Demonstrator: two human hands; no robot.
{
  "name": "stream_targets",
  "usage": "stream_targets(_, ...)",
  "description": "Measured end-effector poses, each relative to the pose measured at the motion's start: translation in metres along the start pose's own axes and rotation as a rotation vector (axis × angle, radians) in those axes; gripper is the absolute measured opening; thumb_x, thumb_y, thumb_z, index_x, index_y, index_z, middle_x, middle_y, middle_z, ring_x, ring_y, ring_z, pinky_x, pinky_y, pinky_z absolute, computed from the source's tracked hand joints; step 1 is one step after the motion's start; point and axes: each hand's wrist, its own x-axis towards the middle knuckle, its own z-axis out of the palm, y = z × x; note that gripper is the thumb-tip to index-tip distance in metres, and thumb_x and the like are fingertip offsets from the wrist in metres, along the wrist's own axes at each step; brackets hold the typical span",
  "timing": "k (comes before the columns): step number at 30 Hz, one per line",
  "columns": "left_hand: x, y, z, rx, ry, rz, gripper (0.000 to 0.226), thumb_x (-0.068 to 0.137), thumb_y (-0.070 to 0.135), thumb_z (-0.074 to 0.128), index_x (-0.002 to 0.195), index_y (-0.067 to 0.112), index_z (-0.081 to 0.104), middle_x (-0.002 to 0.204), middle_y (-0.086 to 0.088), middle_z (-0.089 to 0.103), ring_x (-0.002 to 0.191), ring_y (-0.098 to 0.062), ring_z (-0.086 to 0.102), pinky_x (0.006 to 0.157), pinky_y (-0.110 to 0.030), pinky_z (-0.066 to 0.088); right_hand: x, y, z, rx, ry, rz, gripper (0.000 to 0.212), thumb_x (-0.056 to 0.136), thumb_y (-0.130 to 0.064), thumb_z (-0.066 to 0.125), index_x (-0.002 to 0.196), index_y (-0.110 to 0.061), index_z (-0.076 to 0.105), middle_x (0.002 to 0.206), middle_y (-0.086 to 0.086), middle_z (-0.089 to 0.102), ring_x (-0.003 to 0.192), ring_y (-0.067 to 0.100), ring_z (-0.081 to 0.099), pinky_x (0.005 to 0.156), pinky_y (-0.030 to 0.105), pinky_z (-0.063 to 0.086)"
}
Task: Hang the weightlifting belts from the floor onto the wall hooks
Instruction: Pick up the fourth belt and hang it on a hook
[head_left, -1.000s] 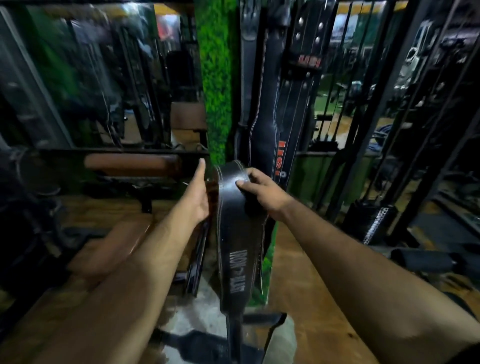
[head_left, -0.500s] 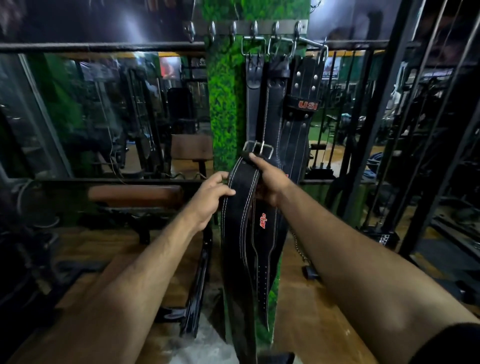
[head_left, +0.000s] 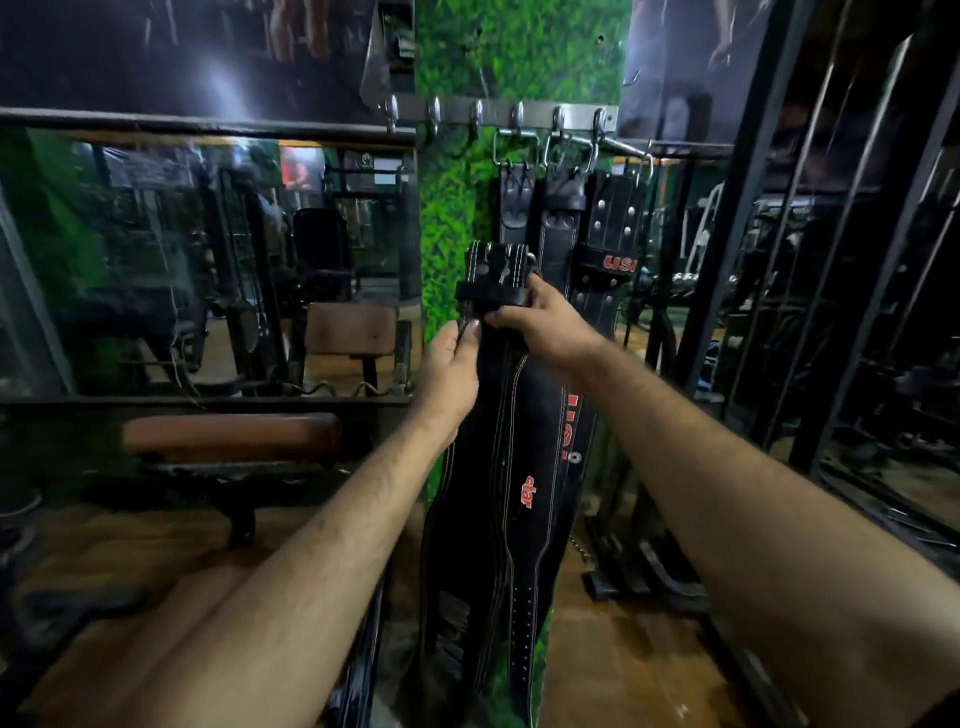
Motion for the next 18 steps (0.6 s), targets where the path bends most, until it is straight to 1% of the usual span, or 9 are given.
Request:
stream_targets(1,0.003,0.007,0.0,0.023,0.002,0.023,0.052,0.087,0.061,0.047,0.103,0.014,0.063,0.106,-0.016,0.07,0.096,-0.023,0.065,0.094,-0.053,0.05,0.003,-0.005,-0.004,-0.001,-0.044,0.043,0.031,0.076,-0.009,0.068,0.104,-0.019,0.059,0.087,0.005,0.066,0.085,0.028,0.06,0.071,0.039,0.046)
stream_targets(3,0.011,0.012,0.0,0.045,-0.005,0.041,0.043,0.093,0.056,0.045,0.104,0.018,0.063,0.104,-0.009,0.072,0.099,-0.024,0.067,0.092,-0.048,0.052,0.009,-0.01,-0.007,0.073,-0.067,0.111,0.026,0.077,-0.019,0.072,0.1,-0.02,0.062,0.09,0.006,0.068,0.087,0.029,0.06,0.068,0.036,0.045)
stream_targets(6,0.023,0.005,0.004,0.014,-0.035,0.027,0.029,0.098,0.045,0.048,0.096,0.021,0.063,0.094,0.002,0.071,0.088,-0.014,0.065,0.086,-0.038,0.051,0.024,-0.005,0.001,0.096,0.132,0.024,0.023,0.092,-0.028,0.071,0.106,-0.009,0.067,0.101,0.015,0.074,0.091,0.028,0.07,0.082,0.041,0.058)
stream_targets(8,0.028,0.004,0.008,-0.074,-0.069,0.015,0.026,0.094,0.046,0.05,0.093,0.024,0.065,0.096,-0.001,0.072,0.089,-0.013,0.064,0.089,-0.042,0.053,0.031,-0.002,0.009,-0.043,0.281,-0.048,0.023,0.094,-0.03,0.069,0.101,-0.008,0.066,0.097,0.014,0.073,0.086,0.024,0.07,0.085,0.047,0.061)
stream_targets(10,0.033,0.005,0.007,-0.107,-0.101,-0.015,0.025,0.094,0.046,0.052,0.092,0.026,0.066,0.099,-0.005,0.074,0.09,-0.015,0.066,0.091,-0.048,0.054,0.037,-0.003,0.013,-0.123,0.361,-0.089,0.02,0.095,-0.033,0.069,0.095,-0.013,0.064,0.088,0.006,0.071,0.079,0.017,0.069,0.076,0.041,0.062)
stream_targets(12,0.038,0.008,0.008,-0.094,-0.1,-0.028,0.022,0.1,0.04,0.053,0.089,0.025,0.064,0.092,0.001,0.073,0.086,-0.013,0.068,0.089,-0.044,0.055,0.042,-0.008,0.015,-0.123,0.407,-0.13,0.014,0.096,-0.031,0.067,0.092,-0.018,0.063,0.082,-0.003,0.069,0.073,0.01,0.066,0.066,0.029,0.057)
stream_targets(14,0.042,0.01,0.01,-0.091,-0.083,-0.02,0.02,0.1,0.038,0.053,0.094,0.023,0.065,0.092,0.001,0.075,0.089,-0.019,0.072,0.09,-0.045,0.056,0.048,-0.014,0.015,-0.093,0.395,-0.151,0.013,0.095,-0.028,0.068,0.098,-0.016,0.064,0.084,-0.002,0.07,0.076,0.011,0.069,0.068,0.027,0.056)
stream_targets(15,0.044,0.011,0.012,-0.096,-0.075,-0.013,0.021,0.1,0.038,0.053,0.1,0.021,0.066,0.095,-0.001,0.076,0.093,-0.022,0.073,0.09,-0.047,0.057,0.05,-0.016,0.014,-0.067,0.363,-0.138,0.016,0.094,-0.025,0.07,0.104,-0.012,0.065,0.088,0.0,0.072,0.078,0.012,0.071,0.07,0.028,0.058)
stream_targets(18,0.046,0.016,0.013,-0.096,-0.059,-0.029,0.02,0.104,0.03,0.051,0.109,0.019,0.066,0.101,-0.003,0.076,0.095,-0.019,0.072,0.091,-0.048,0.056,0.053,-0.02,0.004,-0.01,0.245,-0.093,0.027,0.09,-0.011,0.074,0.114,-0.001,0.064,0.097,0.01,0.075,0.083,0.019,0.074,0.079,0.037,0.062)
